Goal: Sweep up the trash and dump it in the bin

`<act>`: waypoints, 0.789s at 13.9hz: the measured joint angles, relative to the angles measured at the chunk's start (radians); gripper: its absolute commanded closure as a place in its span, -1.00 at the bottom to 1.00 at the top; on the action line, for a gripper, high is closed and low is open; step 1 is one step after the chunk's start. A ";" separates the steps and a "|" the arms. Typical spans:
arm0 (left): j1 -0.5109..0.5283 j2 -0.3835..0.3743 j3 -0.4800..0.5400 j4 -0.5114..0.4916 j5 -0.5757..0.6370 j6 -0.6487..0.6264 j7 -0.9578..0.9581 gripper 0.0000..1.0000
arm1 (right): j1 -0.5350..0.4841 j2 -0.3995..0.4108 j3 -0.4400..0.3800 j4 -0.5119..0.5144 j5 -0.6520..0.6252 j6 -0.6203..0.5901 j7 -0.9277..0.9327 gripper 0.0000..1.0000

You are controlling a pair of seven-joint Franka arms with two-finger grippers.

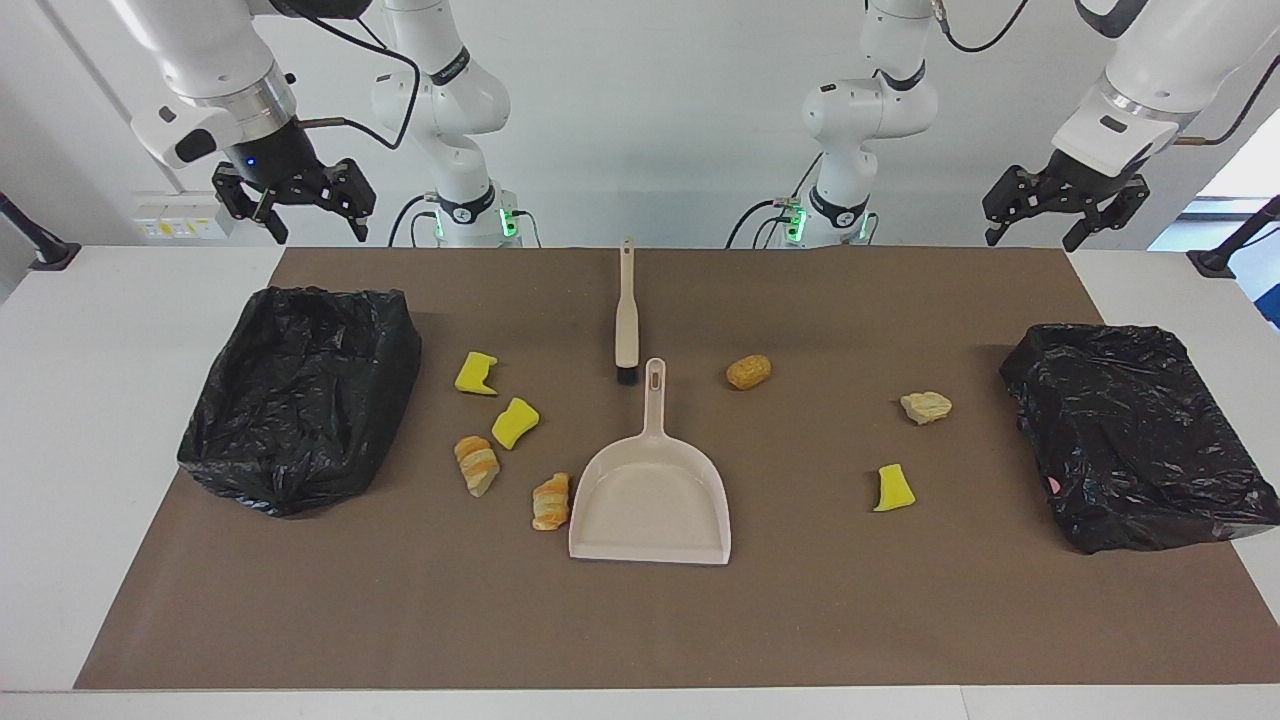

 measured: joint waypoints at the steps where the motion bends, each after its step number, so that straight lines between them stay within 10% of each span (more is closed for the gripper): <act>1: 0.000 0.000 0.000 0.000 0.000 0.000 0.000 -1.00 | 0.000 0.000 0.000 0.000 0.000 0.000 0.000 -1.00; 11: -0.034 0.000 -0.009 -0.055 -0.003 0.048 0.000 -1.00 | 0.000 0.000 0.000 0.000 0.000 0.000 -0.001 -1.00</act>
